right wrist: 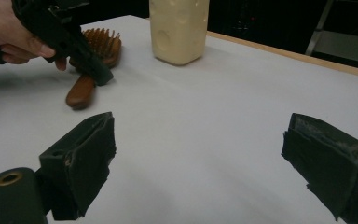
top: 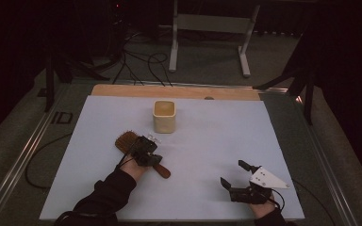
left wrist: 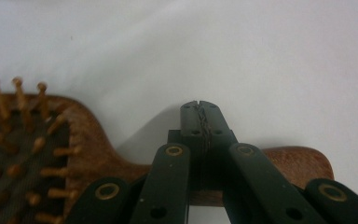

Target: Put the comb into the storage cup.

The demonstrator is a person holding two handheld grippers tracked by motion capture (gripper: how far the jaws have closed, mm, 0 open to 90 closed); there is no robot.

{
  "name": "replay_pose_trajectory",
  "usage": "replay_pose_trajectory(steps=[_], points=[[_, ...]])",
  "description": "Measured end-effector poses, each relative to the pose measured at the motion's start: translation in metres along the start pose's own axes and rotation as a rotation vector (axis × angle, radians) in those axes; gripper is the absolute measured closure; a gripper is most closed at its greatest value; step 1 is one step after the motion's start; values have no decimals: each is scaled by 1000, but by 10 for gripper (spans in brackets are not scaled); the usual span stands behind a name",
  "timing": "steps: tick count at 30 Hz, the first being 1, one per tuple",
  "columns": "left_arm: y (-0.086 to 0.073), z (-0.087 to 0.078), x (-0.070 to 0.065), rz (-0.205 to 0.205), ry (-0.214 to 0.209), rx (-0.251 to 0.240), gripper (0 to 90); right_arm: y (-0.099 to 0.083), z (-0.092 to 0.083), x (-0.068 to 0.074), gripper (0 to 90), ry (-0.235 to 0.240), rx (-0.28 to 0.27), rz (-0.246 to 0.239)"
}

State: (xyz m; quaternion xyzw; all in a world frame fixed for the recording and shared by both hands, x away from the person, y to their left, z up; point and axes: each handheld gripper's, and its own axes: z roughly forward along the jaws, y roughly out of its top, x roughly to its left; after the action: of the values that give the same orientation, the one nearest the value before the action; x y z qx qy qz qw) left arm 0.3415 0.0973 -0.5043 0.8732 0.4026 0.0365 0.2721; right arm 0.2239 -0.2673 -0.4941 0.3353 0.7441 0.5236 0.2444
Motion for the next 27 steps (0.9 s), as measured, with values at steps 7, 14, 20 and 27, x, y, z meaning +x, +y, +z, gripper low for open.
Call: replay_pose_trajectory(steps=[7,14,20,27], points=[[-14,-9,0,1,1,10,900,0,0,0,87,-3,-1,-2],[-28,-19,4,-13,5,11,900,1,0,1,87,-3,2,-3],[-40,-27,10,-37,11,9,900,1,0,1,87,-3,2,-3],[-49,-34,16,-52,22,8,900,1,0,1,87,-3,1,-5]])
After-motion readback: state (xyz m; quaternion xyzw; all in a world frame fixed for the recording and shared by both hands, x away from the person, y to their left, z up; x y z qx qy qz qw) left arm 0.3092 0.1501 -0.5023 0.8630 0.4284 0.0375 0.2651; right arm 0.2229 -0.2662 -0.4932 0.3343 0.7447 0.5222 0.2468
